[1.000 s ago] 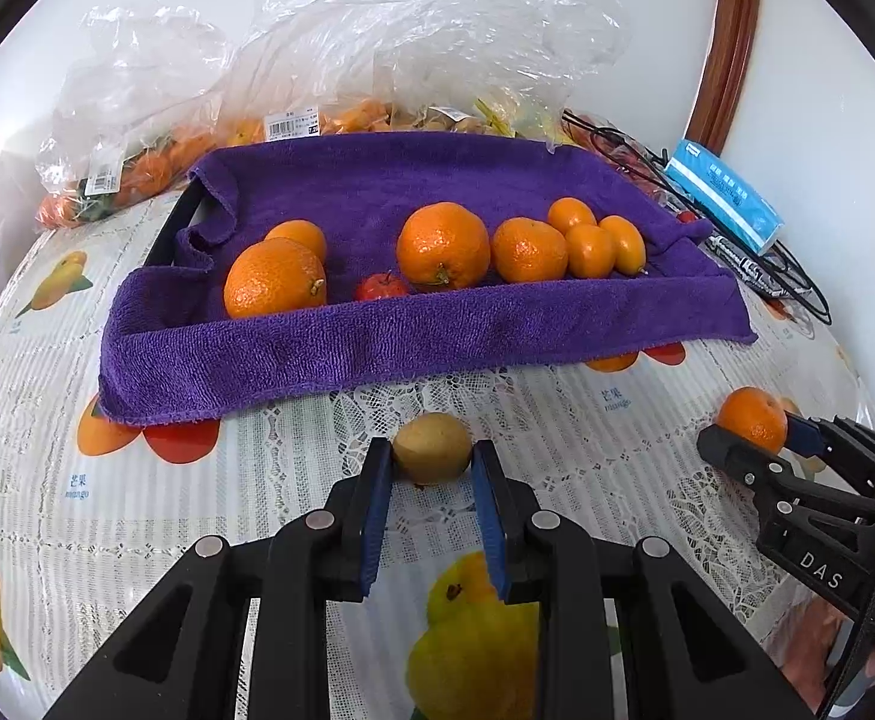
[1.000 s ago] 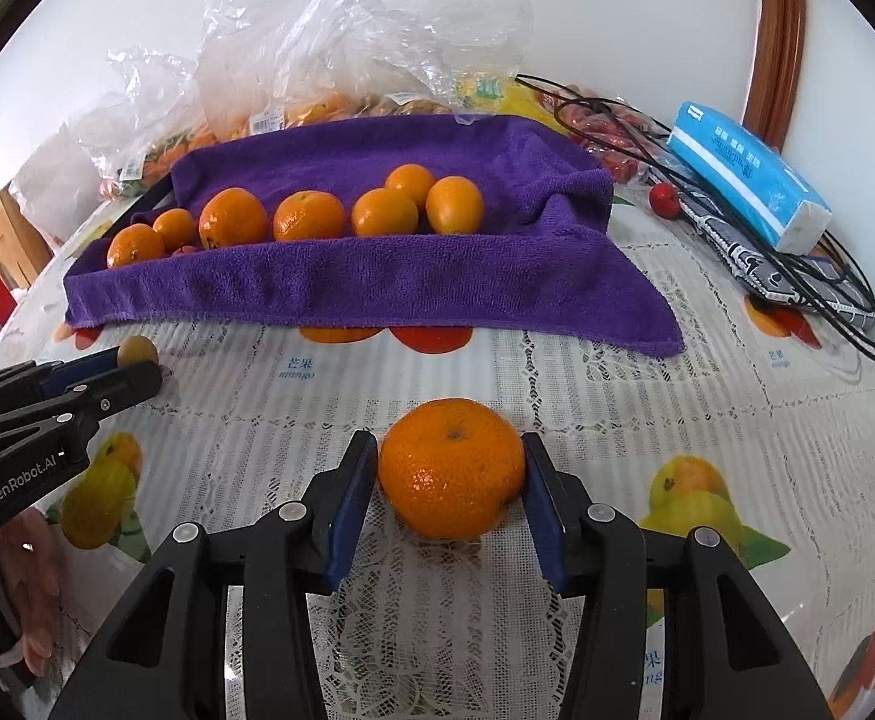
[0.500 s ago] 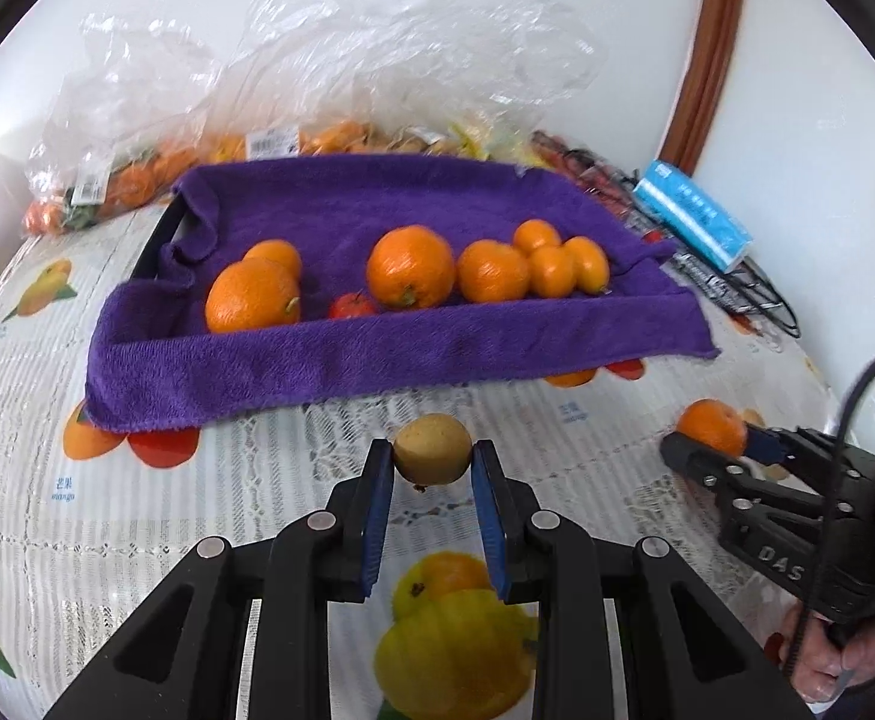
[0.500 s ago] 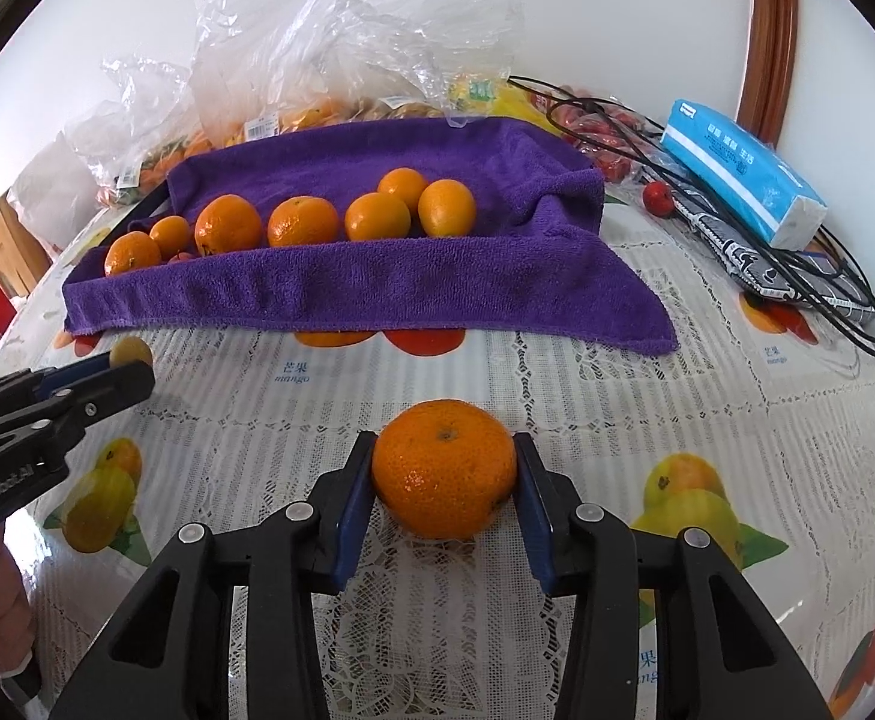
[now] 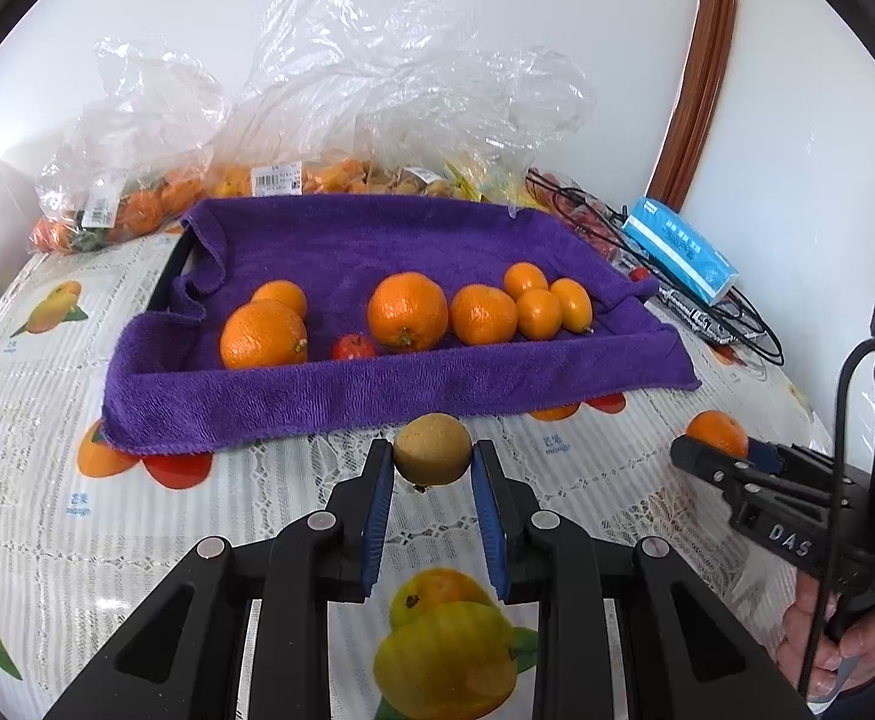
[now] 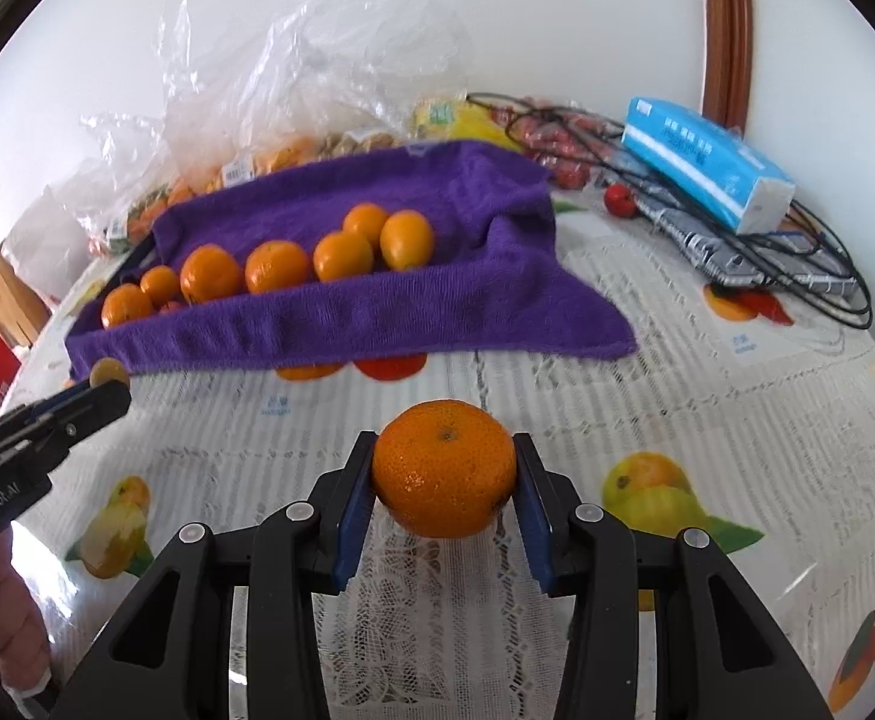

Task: Organize fruits
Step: 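Lift the orange and the brown kiwi and carry both over the purple towel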

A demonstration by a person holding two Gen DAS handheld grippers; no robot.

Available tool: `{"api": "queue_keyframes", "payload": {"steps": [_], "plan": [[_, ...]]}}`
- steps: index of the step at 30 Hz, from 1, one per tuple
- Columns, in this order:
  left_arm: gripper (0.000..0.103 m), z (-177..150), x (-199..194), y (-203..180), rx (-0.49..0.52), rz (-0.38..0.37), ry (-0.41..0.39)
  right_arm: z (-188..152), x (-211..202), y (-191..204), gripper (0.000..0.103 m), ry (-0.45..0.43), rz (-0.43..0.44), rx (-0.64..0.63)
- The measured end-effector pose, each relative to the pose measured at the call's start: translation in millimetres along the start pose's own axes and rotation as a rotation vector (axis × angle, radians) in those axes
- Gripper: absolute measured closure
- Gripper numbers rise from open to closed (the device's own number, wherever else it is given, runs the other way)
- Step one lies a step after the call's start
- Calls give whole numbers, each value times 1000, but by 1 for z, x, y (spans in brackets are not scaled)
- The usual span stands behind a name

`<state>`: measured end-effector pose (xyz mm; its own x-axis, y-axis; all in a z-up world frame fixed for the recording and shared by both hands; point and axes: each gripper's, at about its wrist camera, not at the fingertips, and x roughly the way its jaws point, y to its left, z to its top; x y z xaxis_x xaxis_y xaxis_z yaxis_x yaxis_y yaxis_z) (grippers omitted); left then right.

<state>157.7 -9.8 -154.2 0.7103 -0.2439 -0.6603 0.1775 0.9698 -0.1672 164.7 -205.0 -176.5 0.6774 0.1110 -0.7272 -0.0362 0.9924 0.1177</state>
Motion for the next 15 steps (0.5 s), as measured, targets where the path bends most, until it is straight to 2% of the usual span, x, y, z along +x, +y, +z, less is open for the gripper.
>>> {"api": "queue_keyframes", "payload": {"steps": [6,10,15], "plan": [[78,11,-13,4,-15,13,-48,23,-24,11,60,-73,-17,-36],[78,29,-29,12,-58,-27,-83,43,-31,20,60,-108,-15,-54],[78,56,-33,22,-49,38,-134,72,-29,27,60,-148,9,-48]]}}
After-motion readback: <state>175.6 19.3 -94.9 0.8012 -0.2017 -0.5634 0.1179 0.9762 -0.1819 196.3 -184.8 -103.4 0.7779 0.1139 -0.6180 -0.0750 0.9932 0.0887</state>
